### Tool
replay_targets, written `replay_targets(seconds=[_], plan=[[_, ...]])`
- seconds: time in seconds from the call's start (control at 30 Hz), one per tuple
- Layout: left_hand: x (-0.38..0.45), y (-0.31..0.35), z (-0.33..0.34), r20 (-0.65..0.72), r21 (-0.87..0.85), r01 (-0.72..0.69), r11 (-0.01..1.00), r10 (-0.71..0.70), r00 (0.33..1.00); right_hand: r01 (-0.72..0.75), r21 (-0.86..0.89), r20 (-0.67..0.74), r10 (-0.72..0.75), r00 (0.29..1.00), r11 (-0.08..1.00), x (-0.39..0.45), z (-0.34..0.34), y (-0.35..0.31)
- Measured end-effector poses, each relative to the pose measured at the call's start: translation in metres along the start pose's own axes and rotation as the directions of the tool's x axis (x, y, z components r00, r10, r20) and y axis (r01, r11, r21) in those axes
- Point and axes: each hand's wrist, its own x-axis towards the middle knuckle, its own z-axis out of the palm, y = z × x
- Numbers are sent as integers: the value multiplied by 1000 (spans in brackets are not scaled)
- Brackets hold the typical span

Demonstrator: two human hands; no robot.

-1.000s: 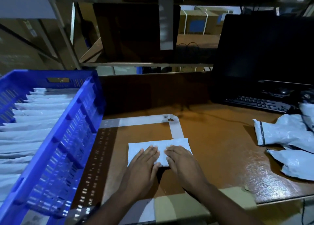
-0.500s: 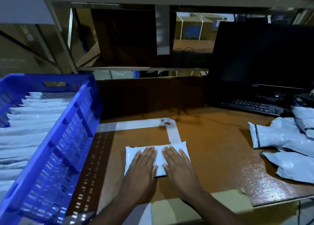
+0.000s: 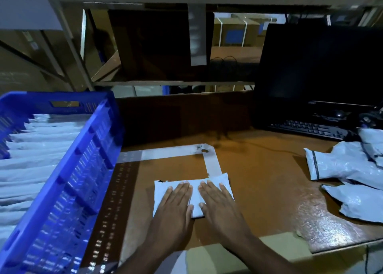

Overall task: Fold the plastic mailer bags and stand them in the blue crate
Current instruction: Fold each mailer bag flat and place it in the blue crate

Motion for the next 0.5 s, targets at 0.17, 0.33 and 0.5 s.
replay_targets(seconds=[0.17,0.33,0.5], plan=[[8,-3,-6,43,-23,56,998,-55,998,-33,61,30,31,999,998,6,-6,3],[2,-2,-8,20,-180,152,972,-151,988,-68,287,47,57,997,956,-3,-10,13],[4,-12,-8,68,-28,197,980,-194,979,-124,56,99,118,988,991,-1,-6,18]])
